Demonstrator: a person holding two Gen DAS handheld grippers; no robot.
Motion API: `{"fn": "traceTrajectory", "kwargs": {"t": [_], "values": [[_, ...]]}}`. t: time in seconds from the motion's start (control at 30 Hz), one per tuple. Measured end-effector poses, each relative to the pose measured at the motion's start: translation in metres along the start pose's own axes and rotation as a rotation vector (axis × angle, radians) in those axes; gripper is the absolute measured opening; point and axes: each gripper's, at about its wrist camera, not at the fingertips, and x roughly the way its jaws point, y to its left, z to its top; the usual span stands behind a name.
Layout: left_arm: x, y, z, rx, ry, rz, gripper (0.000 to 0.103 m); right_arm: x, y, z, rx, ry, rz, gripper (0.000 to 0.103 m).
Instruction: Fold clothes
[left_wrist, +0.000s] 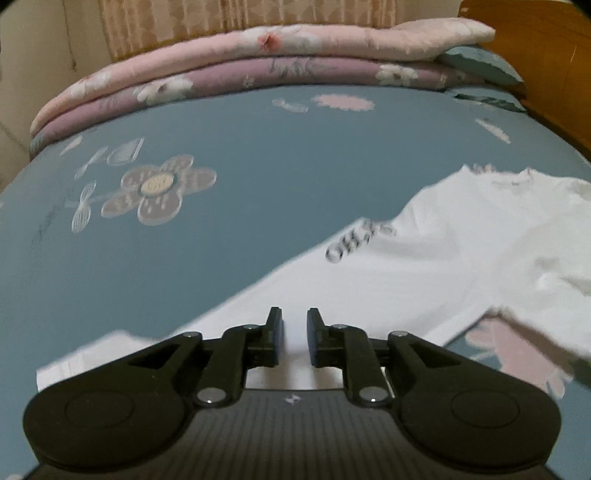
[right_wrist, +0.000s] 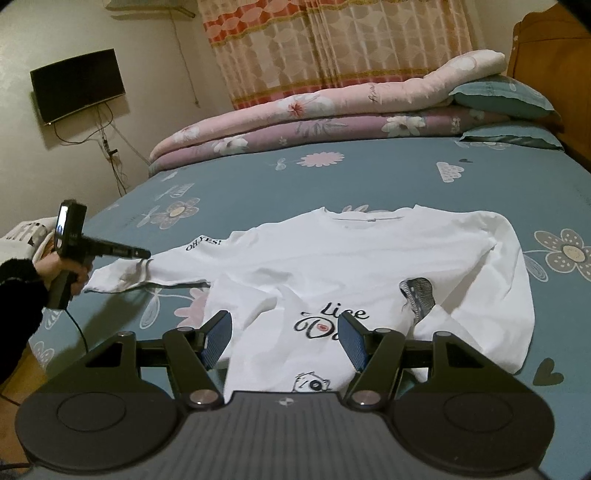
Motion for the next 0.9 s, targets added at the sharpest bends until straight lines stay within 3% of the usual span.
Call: {"fn": "traceTrajectory", "kwargs": {"t": [0.1, 0.3, 0.33, 0.4, 0.6, 0.7, 0.8, 0.9], "values": [[0.006, 0.011, -0.014, -0.071, 0.035, 0.004, 0.016, -0.005, 0.007, 0.0, -0.01, -0.003, 0.0, 0.068], [-0.02, 0.038, -0.042, -0.166, 0.018, -0.024, 0.018, -0.016, 0.012, -0.001, -0.025, -0.004, -0.02, 0.068], [-0.029, 0.043, -0.045, -0.178, 0.003, -0.008, 0.02, -0.017, 0.012, -0.001, -0.023, -0.005, -0.02, 0.068], [-0.044, 0.06, -0.051, -0.225, -0.025, 0.043, 0.033, -0.016, 0.013, -0.001, -0.02, -0.006, -0.019, 0.068], [-0.063, 0.133, -0.086, -0.538, -0.034, 0.211, 0.034, -0.008, 0.02, -0.001, -0.033, 0.005, 0.002, 0.068], [-0.059, 0.153, -0.102, -0.632, -0.027, 0.26, 0.034, -0.004, 0.024, -0.001, -0.042, 0.014, 0.011, 0.068], [-0.053, 0.16, -0.106, -0.668, -0.04, 0.264, 0.039, -0.002, 0.027, 0.0, -0.042, 0.02, 0.012, 0.068], [-0.044, 0.158, -0.1, -0.651, -0.043, 0.263, 0.035, -0.003, 0.029, 0.0, -0.045, 0.02, 0.01, 0.068]]}}
